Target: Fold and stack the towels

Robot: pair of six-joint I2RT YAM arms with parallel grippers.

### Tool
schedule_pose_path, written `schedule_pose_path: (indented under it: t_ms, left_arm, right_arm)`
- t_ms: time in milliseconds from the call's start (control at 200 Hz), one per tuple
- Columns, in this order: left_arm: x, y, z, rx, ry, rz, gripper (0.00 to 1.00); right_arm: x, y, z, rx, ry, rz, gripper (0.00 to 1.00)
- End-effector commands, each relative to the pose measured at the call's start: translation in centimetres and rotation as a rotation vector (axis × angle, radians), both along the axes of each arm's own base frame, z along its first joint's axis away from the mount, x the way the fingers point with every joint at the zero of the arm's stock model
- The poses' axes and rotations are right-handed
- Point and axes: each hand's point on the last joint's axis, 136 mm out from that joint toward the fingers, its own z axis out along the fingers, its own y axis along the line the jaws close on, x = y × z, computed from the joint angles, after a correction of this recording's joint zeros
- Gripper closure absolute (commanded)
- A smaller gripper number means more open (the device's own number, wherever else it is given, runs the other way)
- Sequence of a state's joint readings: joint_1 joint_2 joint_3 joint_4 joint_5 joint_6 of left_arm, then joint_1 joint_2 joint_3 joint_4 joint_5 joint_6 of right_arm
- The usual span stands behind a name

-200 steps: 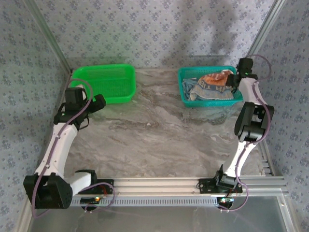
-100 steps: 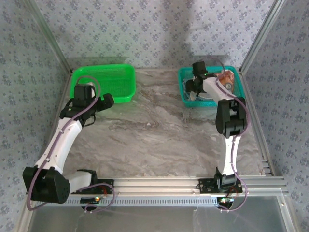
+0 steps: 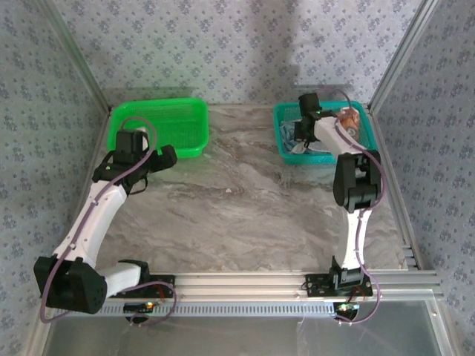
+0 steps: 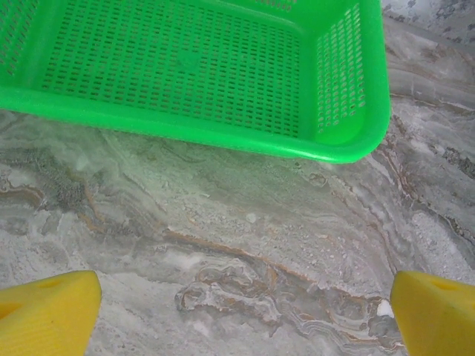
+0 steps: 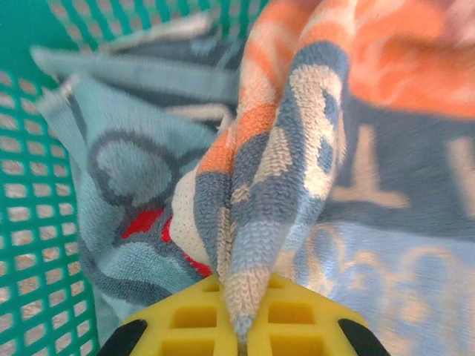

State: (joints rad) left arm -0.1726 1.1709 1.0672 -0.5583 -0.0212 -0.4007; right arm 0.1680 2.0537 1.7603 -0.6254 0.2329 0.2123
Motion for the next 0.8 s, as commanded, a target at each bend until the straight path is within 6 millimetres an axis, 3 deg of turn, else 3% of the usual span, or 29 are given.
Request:
schedule_pose_path:
  t_ms: [0,110,215,350,505,580,665,795]
  left_arm:
    - [0.4,-0.7,2.8,-0.006,-0.067,-0.033,0.00]
    - [0.8,-0.9,3.7,-0.013,-0.090,-0.040,0.00]
    - [1.0,-0.9,4.8,-0.017,-0.119,-0.037,0.00]
    - [1.1,-0.2,6.2,-0.012,-0.154,0.005,0.00]
    - [0.7,0.0,8.0,-0.019,-0.213,0.012,0.00]
    - [0.4,0.1,8.8,-0.017,-0.237,0.010,0.00]
    - [-0.1,0.2,9.3,-0.010,-0.249,0.009,0.00]
    - [-0.9,0.2,9.4,-0.009,-0.251,-0.001,0.00]
  right_arm:
    - [-0.4,-1.8,10.0,-0.078,-0.202,-0.011,1.00]
    - [-0.8,-2.1,16.6,-0.110,-0.332,0.002,1.00]
    - [-1.7,-0.1,22.4,-0.117,-0.444,0.066,1.00]
    - [-4.4,5.2,29.9,-0.072,-0.616,0.217,1.00]
    - [-9.2,12.9,36.7,-0.073,-0.767,0.444,1.00]
    - [-11.6,16.0,38.8,-0.065,-0.813,0.544,1.00]
    - [-13.5,18.6,39.7,0.030,-0.828,0.614,1.00]
    - [-15.4,22.1,37.2,0.223,-0.754,0.711,1.00]
